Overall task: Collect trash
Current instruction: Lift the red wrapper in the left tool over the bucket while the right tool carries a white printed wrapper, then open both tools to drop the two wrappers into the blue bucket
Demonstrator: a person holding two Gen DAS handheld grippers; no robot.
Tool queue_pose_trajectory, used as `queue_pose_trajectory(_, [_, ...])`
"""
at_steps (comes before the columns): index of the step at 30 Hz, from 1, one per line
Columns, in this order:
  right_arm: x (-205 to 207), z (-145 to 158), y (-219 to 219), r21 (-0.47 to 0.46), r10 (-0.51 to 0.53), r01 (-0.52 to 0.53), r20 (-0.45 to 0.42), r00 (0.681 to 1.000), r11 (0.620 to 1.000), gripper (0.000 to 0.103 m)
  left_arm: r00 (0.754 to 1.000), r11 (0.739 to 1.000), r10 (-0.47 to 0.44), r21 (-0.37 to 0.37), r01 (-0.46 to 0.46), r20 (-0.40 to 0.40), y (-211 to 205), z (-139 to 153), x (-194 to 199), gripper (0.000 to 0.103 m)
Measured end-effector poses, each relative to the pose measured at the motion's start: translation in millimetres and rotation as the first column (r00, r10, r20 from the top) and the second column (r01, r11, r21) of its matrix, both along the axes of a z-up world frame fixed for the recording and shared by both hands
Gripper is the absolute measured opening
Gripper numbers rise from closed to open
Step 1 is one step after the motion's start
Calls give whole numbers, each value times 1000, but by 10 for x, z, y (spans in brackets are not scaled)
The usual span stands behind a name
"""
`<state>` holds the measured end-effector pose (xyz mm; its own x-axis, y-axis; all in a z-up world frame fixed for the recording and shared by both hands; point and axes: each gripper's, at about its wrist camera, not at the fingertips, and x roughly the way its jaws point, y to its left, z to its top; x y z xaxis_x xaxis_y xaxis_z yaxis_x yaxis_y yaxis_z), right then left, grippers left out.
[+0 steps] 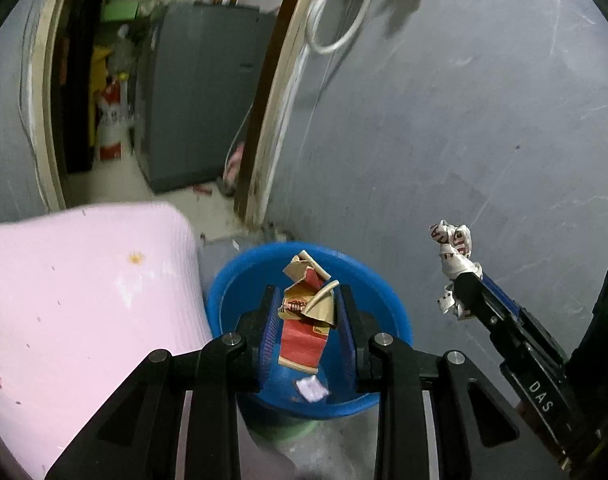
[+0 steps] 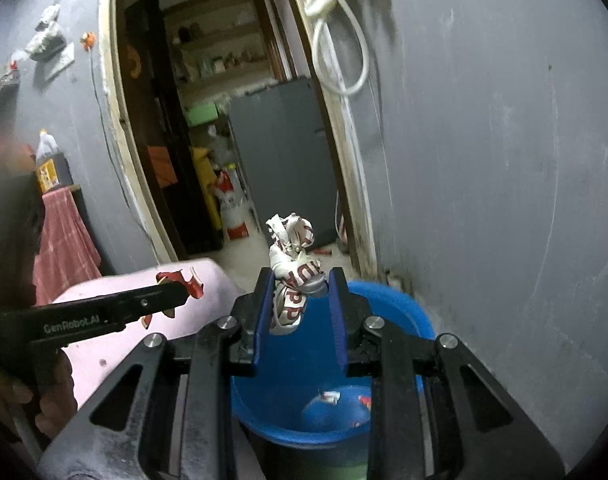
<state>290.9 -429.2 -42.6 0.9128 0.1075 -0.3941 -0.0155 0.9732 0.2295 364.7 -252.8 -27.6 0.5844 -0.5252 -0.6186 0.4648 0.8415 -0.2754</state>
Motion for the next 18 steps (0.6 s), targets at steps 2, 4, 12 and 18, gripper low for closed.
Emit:
queue_pose_trajectory(2, [35, -76, -11, 6, 3, -3, -27, 1000, 1000, 27, 1000, 1000, -4, 14, 5, -30, -28, -101, 43, 24])
queue_pose_trajectory(4, [65, -139, -17, 12, 5, -5, -52, 999, 1000, 27, 999, 999, -4, 32, 6, -54, -50, -186, 77, 24])
queue_pose_trajectory(12, [159, -322, -55, 36, 3, 2, -130, 992, 999, 28, 992, 997, -14, 79, 24, -124, -127, -404, 107, 27])
queue_pose_trajectory(18, [173, -392, -84, 59, -1, 11, -165, 986, 998, 29, 989, 997, -1, 73, 11, -146, -129, -449, 121, 35])
